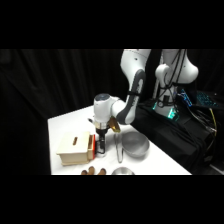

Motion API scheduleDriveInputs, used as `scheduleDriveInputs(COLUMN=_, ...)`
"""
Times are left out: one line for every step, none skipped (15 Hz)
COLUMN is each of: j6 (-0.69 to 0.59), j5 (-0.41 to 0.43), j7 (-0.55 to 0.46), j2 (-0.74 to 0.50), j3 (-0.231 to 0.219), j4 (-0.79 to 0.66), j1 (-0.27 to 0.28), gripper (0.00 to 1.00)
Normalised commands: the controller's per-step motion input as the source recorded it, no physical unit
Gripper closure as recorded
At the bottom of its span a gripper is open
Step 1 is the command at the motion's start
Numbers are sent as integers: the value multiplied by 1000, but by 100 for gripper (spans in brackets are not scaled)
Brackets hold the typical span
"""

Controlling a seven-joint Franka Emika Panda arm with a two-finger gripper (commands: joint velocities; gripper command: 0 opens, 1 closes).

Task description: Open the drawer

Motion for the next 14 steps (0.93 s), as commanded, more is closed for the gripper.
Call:
scheduleDriveInputs(j6=168, j5=34, j7=-2, j2=-165, j3=-105, j4=-348, j1=155, gripper=0)
scheduleDriveInputs(j6=162, j5=27, j7=7, j2=-175, j3=-117, j4=-359, j1=174, gripper=0)
scheduleDriveInputs(j6=159, j5=24, j7=3, j2=-192, j3=-119, j4=-370, j1=180, gripper=0)
scheduleDriveInputs(j6=155, j5=13, j7=27, j2=-214, j3=-147, j4=-392, j1=215, gripper=0)
scheduleDriveInputs(j6=143, j5=4, j7=35, j2=-232, j3=-154, j4=-407, j1=225, gripper=0)
scheduleDriveInputs(j6=134, j5=-7, j7=57, j2=-249, j3=-170, j4=-421, j1=251, gripper=0)
scheduleDriveInputs(j6=129, j5=-16, j7=69, j2=-265, j3=-179, j4=-426, j1=263, gripper=0)
scheduleDriveInputs(j6=105, j5=-35, j7=81, j2=-296, j3=-190, j4=-436, j1=276, gripper=0)
scheduleDriveInputs(j6=90, j5=-50, j7=96, j2=-309, j3=-191, j4=-428, j1=278, gripper=0)
scheduleDriveInputs(j6=71, j5=-74, j7=124, j2=-327, j3=-209, j4=-427, j1=299, gripper=0)
scheduleDriveInputs(j6=50, j5=-87, j7=132, j2=-347, j3=-199, j4=-429, j1=291, gripper=0)
scheduleDriveInputs(j6=43, j5=-109, j7=149, j2=-376, j3=-202, j4=-447, j1=301, gripper=0)
scheduleDriveInputs(j6=37, j5=-131, j7=167, j2=-381, j3=-212, j4=-439, j1=307, gripper=0)
scheduleDriveInputs(j6=23, j5=-143, j7=166, j2=-401, j3=-197, j4=-441, j1=295, gripper=0)
